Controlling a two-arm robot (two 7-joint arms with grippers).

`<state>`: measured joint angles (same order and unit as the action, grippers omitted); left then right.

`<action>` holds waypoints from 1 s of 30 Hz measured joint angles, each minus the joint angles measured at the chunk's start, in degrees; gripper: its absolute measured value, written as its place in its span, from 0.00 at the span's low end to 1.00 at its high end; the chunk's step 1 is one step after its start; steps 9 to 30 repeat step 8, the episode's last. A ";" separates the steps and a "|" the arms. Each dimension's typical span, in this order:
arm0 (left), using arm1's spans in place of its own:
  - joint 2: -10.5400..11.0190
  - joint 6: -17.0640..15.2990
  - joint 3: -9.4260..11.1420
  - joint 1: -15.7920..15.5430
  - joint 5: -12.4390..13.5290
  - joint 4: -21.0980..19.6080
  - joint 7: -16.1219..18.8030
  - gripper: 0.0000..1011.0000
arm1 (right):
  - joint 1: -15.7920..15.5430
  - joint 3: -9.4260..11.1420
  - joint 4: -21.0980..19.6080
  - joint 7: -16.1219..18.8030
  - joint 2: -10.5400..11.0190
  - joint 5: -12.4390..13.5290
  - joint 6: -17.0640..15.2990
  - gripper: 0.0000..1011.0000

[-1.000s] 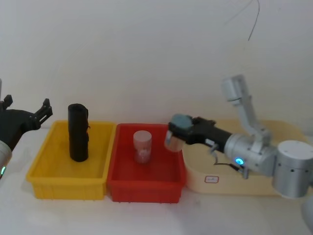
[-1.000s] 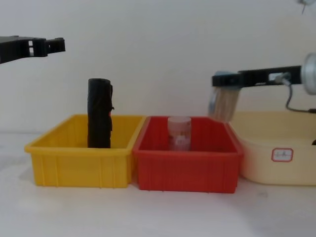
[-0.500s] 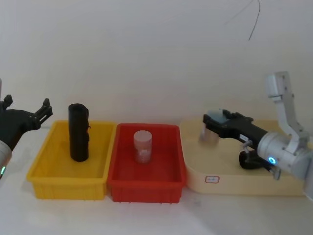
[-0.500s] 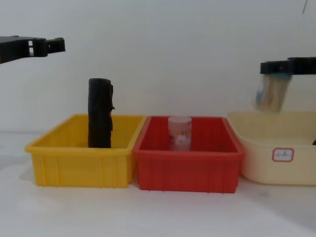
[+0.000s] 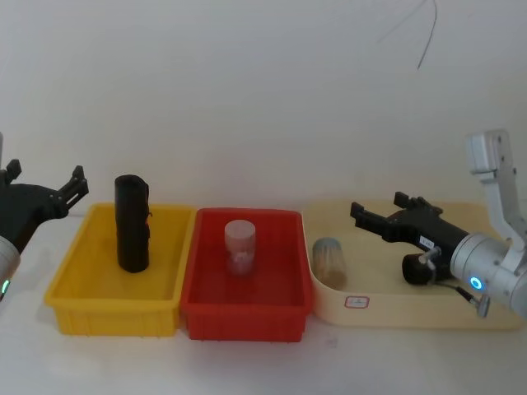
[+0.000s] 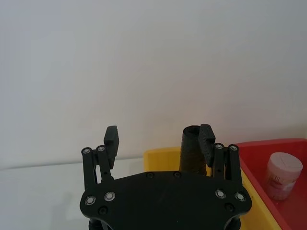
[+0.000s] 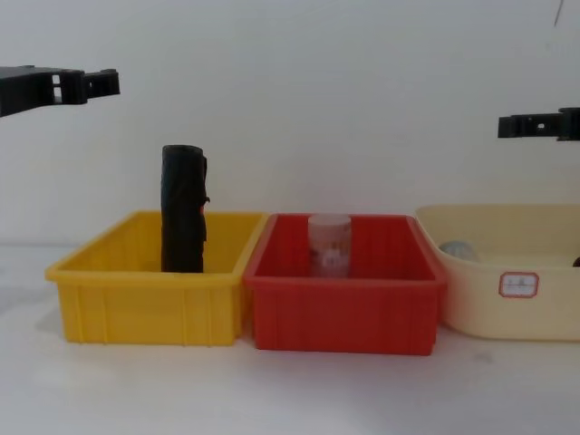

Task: Pick up the garbage bag with the one hand and transfer it to the other hand.

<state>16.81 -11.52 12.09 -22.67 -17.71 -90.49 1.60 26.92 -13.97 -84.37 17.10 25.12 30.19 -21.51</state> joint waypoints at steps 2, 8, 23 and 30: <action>0.00 0.00 0.00 0.00 0.00 0.00 0.00 0.99 | -1.04 0.04 -1.60 -0.07 0.11 0.46 -0.14 0.99; 0.00 0.00 0.00 0.00 0.00 0.00 0.00 0.99 | -3.48 -0.03 -5.31 -0.10 0.04 1.63 -0.28 0.99; 0.00 0.00 0.00 0.00 0.00 0.00 0.00 0.99 | -3.48 -0.03 -5.31 -0.10 0.04 1.63 -0.28 0.99; 0.00 0.00 0.00 0.00 0.00 0.00 0.00 0.99 | -3.48 -0.03 -5.31 -0.10 0.04 1.63 -0.28 0.99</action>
